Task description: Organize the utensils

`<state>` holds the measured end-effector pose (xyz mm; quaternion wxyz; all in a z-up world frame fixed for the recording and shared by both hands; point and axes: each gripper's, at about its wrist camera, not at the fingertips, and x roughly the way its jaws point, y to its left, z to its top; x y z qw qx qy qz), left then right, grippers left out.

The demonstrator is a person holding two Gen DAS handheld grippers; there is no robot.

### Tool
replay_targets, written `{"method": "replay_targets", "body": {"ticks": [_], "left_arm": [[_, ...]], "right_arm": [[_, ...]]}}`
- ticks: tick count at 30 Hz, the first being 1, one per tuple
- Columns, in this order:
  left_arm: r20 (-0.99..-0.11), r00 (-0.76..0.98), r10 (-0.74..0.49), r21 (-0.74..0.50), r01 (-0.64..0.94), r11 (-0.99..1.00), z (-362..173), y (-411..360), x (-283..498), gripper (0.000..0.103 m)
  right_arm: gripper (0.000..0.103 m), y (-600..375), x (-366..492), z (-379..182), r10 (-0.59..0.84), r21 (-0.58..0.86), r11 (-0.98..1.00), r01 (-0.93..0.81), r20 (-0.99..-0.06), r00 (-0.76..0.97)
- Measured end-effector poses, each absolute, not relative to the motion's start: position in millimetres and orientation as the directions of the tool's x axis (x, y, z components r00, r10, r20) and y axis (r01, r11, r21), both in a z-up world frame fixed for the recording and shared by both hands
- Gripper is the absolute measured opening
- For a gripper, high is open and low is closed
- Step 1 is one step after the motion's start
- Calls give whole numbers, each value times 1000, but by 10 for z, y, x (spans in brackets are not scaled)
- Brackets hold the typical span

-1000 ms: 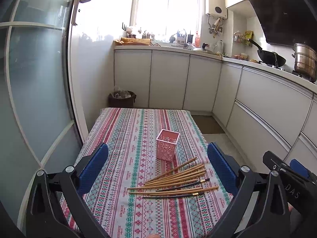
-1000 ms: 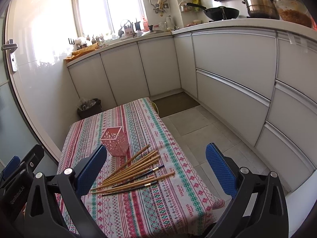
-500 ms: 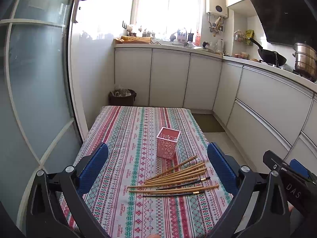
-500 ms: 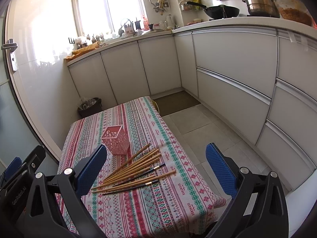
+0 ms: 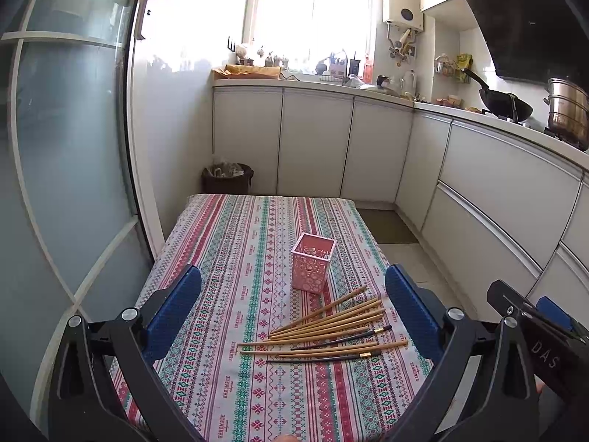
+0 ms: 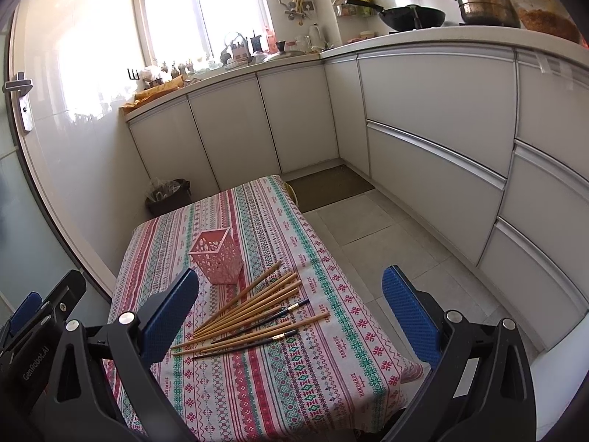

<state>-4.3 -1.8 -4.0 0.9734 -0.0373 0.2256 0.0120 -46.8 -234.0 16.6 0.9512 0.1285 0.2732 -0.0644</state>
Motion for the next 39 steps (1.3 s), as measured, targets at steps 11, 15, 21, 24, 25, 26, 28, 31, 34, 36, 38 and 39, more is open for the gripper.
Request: {"method": "replay_targets", "body": {"ticks": [11, 15, 21, 24, 25, 26, 28, 31, 34, 36, 38, 39], "left_arm": [[-443, 896, 8, -65, -41, 997, -50, -24, -57, 96], [-445, 896, 8, -65, -41, 997, -54, -22, -56, 96], [-446, 895, 8, -65, -41, 997, -57, -24, -57, 96], [-448, 894, 8, -64, -41, 997, -68, -22, -61, 96], [-447, 894, 8, -64, -40, 997, -65, -24, -58, 96], [-449, 894, 7, -63, -40, 997, -72, -27, -56, 96], [-455, 890, 3, -57, -33, 998, -93, -49, -32, 96], [-477, 878, -27, -47, 6, 999, -160, -104, 52, 96], [-541, 830, -135, -10, 154, 988, -311, -257, 272, 96], [-636, 736, -232, 27, 322, 946, -519, -422, 502, 96], [-746, 600, -288, 47, 479, 876, -803, -611, 714, 96], [-783, 543, -303, 45, 535, 843, -938, -694, 784, 96]], "right_arm": [[97, -2332, -470, 145, -47, 209, 960, 188, -539, 841], [97, -2329, -472, 144, -46, 210, 959, 187, -539, 841], [97, -2328, -484, 144, -45, 211, 959, 187, -540, 841], [97, -2326, -482, 140, -44, 211, 959, 187, -541, 840], [97, -2327, -481, 135, -44, 211, 960, 186, -542, 840], [97, -2326, -480, 131, -44, 210, 960, 186, -542, 839], [97, -2337, -470, 120, -43, 214, 958, 190, -547, 836], [97, -2422, -436, 65, -48, 237, 948, 212, -553, 832], [97, -2663, -358, -60, -42, 302, 917, 261, -577, 816], [97, -2893, -274, -176, -41, 353, 883, 309, -599, 800], [97, -3127, -171, -304, -43, 390, 850, 353, -618, 785], [97, -3234, -111, -375, -41, 404, 835, 373, -631, 775]]}}
